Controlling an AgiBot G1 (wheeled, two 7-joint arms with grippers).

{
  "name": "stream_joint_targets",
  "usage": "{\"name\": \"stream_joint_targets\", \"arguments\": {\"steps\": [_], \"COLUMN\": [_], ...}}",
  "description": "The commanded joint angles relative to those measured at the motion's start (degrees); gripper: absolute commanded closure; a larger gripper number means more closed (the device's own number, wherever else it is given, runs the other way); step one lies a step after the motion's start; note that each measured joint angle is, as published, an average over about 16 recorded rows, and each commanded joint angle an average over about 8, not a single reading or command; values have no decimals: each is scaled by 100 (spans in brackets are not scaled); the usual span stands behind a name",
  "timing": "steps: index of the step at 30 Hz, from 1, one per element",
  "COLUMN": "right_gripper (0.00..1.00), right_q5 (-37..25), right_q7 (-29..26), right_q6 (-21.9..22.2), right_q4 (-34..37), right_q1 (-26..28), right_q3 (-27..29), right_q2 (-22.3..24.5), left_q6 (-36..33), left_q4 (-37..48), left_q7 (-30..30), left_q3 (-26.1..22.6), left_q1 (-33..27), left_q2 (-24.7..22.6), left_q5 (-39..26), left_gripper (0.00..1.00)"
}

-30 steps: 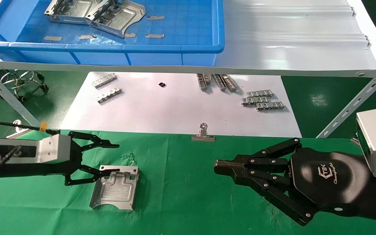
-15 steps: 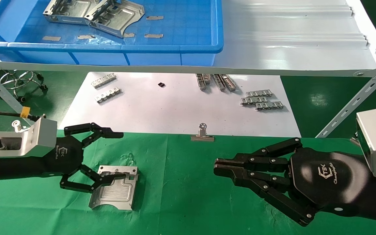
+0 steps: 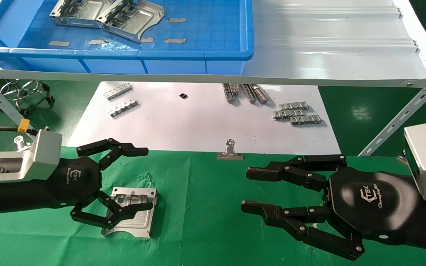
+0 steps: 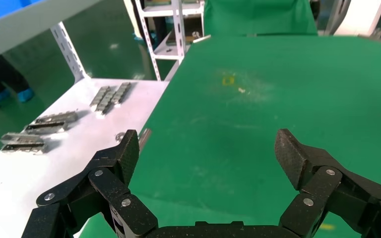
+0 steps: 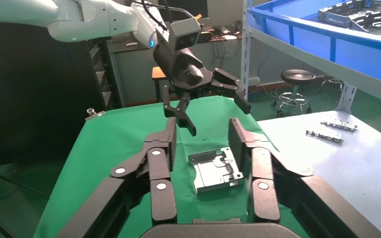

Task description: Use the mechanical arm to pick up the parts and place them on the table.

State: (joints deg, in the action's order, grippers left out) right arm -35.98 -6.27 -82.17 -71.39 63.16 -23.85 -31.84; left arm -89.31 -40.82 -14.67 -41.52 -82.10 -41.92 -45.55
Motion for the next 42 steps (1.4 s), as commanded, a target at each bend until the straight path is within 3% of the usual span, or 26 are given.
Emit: {"name": "stream_joint_targets", "arguments": {"steps": [1,32,42], "right_gripper": [0,0,0], "right_q5": [0,0,1], "right_q7": [0,0,0], "right_q6": [0,0,1], "right_q4": [0,0,2], "right_q1": [0,0,-2], "right_q3": [0,0,0], "right_q2": [0,0,1], "left_q6": [20,327,379], "left_q4": [-182,-2966,-3464], "left_q7": [141,2302,2632], "left_q3": [141,2309,2696], "left_q1": [114,1859,2168], "left_q2": [38,625,731], "left_q5": [20,334,398], "left_gripper": [0,0,0]}}
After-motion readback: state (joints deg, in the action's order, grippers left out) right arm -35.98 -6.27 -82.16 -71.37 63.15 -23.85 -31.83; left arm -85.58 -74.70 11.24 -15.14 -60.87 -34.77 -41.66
